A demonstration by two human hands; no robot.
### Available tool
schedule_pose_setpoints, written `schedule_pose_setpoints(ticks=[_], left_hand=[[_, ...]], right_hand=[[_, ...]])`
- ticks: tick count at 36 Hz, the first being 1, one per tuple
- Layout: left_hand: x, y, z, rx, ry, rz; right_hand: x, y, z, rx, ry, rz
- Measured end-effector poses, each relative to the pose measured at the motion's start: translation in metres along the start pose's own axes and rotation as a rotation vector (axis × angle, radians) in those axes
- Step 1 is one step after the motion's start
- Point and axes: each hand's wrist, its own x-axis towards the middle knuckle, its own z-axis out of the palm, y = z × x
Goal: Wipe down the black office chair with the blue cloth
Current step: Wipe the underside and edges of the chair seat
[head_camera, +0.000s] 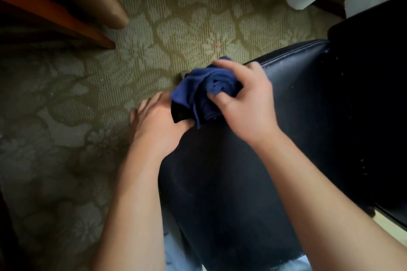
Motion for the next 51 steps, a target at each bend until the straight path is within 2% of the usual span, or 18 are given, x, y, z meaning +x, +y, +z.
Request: schedule_pose_setpoints(ticks=[2, 7, 18, 24, 29, 33, 40, 50, 51], left_hand=[[0.004, 0.004, 0.001, 0.022, -0.001, -0.013], [0.008, 0.006, 0.001, 0.051, -0.009, -0.037], [0.003, 0.009, 0.003, 0.023, 0.01, -0.088], [-0.002, 0.008, 0.0, 0.015, -0.006, -0.114], [-0.002, 0.006, -0.005, -0.035, -0.064, -0.113], [0.0, 0.019, 0.005, -0.067, -0.054, -0.032], [-0.002, 0.02, 0.011, -0.002, -0.027, -0.1], [-0.002, 0.011, 0.015, -0.036, -0.068, -0.165], [-0.004, 0.024, 0.015, -0.024, -0.051, -0.141]], right_hand=[[0.0, 0.0, 0.006, -0.026, -0.065, -0.007], [0.003, 0.008, 0.003, -0.012, -0.05, 0.032], [0.025, 0.031, -0.037, -0.105, 0.199, 0.101], [0.025, 0.029, -0.04, -0.134, 0.245, 0.107], [0.009, 0.018, -0.028, -0.074, 0.188, 0.038], [-0.003, 0.013, -0.013, -0.077, 0.08, 0.004], [0.002, 0.022, -0.011, -0.063, 0.032, 0.003], [0.03, 0.036, -0.027, -0.147, 0.221, 0.048], [0.031, 0.041, -0.045, -0.125, 0.265, 0.051]])
